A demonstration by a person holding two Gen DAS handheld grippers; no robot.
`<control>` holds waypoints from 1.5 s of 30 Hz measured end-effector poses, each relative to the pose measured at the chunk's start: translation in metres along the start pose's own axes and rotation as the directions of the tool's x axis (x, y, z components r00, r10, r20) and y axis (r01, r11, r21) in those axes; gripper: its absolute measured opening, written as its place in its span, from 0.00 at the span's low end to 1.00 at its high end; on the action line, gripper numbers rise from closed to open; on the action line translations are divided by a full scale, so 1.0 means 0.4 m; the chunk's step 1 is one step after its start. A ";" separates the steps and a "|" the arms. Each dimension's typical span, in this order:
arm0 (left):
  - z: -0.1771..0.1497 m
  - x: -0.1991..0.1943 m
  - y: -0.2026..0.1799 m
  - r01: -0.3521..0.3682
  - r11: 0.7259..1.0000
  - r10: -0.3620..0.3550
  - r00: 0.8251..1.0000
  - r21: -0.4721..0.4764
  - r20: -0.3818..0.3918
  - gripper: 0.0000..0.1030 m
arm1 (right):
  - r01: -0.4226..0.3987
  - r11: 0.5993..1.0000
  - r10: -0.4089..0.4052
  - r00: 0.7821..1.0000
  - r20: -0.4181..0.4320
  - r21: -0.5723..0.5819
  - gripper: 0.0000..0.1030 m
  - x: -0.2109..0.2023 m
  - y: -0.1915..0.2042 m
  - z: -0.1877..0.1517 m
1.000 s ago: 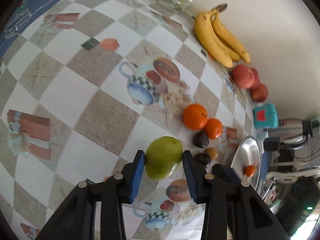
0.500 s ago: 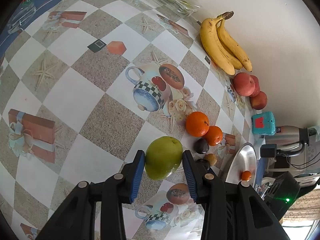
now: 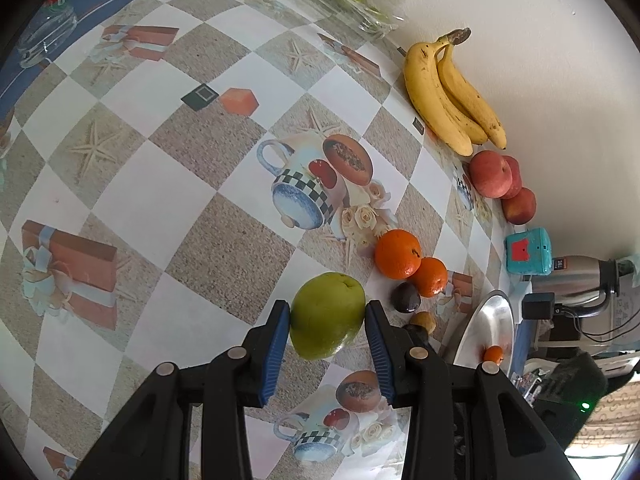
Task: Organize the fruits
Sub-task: 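Grasp the dark plum with the right tool while the left tool holds the pear, then carry the green pear and dark plum over the steel bowl with both tools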
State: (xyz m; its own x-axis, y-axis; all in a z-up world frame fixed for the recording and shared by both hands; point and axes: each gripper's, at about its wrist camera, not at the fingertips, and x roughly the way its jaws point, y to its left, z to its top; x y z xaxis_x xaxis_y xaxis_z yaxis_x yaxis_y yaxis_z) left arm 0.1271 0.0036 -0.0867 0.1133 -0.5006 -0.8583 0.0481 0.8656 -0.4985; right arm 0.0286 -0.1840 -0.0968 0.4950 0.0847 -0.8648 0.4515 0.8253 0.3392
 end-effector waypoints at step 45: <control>-0.289 0.083 -0.412 0.087 0.875 -0.050 0.995 0.475 -0.090 0.40 | 0.152 0.958 -0.184 0.977 0.111 0.244 0.26 -0.234 -0.371 -0.003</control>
State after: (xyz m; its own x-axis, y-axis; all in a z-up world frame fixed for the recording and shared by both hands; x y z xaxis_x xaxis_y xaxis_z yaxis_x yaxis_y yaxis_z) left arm 0.0082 -0.1574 -0.0471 0.0210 -0.5425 -0.8398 0.5237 0.7215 -0.4530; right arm -0.0856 -0.3135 -0.0666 0.4828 -0.1306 -0.8659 0.6892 0.6667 0.2837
